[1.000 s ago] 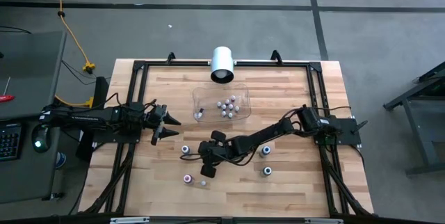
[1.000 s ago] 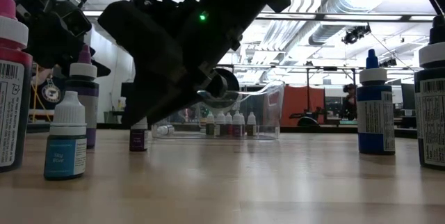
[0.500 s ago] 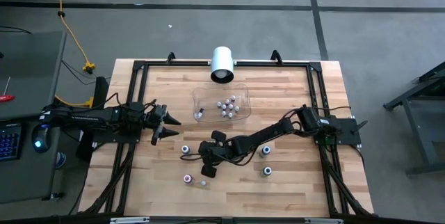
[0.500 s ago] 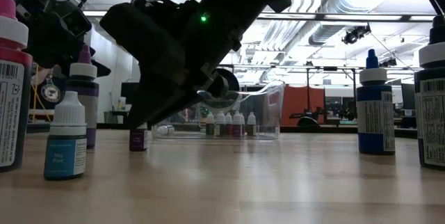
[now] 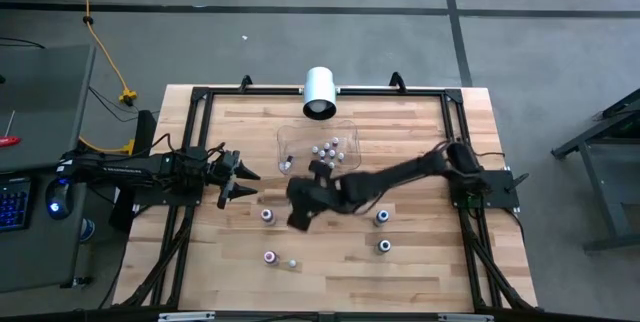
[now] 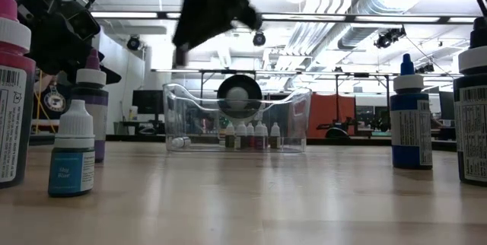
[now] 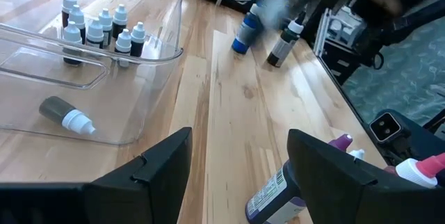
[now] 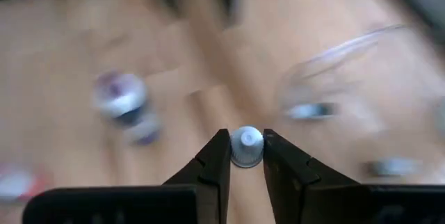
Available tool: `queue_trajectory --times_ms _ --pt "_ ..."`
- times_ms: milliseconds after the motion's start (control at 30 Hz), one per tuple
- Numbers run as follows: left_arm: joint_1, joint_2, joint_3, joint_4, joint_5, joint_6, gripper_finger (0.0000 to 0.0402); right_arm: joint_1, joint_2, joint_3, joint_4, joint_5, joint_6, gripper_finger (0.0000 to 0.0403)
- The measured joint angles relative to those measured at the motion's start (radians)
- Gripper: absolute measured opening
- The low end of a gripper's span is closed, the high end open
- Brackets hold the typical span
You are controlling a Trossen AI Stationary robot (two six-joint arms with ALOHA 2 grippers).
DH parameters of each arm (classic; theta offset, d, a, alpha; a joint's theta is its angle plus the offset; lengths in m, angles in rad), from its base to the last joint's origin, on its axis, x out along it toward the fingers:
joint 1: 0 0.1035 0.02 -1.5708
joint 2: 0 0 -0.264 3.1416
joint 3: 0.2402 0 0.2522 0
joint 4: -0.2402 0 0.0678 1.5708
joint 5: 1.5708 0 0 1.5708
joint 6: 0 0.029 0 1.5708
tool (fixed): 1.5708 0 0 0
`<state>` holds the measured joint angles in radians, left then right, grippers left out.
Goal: Pick & Place food coloring
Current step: Put the small purple food coloring bottle into the transparent bin
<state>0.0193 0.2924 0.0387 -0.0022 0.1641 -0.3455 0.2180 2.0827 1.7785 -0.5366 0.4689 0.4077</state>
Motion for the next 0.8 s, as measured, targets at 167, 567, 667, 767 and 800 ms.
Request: queue_trajectory --times_ms 167,567,667,767,800 --pt "0.000 0.000 0.000 0.000 0.000 0.000 0.0234 -0.106 0.000 0.081 -0.136 0.035 0.023 0.0062" --pt "0.000 0.000 0.000 0.000 0.000 0.000 0.0234 -0.274 0.003 -0.112 0.086 -0.073 0.135 0.0064" --pt "0.000 0.000 0.000 0.000 0.000 0.000 0.0234 -0.292 0.003 -0.150 0.134 -0.086 0.157 0.0062" --pt "0.000 0.000 0.000 0.000 0.000 0.000 0.0234 -0.307 0.003 -0.175 0.157 -0.085 0.161 0.0064" --pt "0.000 0.000 0.000 0.000 0.000 0.000 0.0234 -0.312 0.003 -0.181 0.160 -0.083 0.162 0.0065"
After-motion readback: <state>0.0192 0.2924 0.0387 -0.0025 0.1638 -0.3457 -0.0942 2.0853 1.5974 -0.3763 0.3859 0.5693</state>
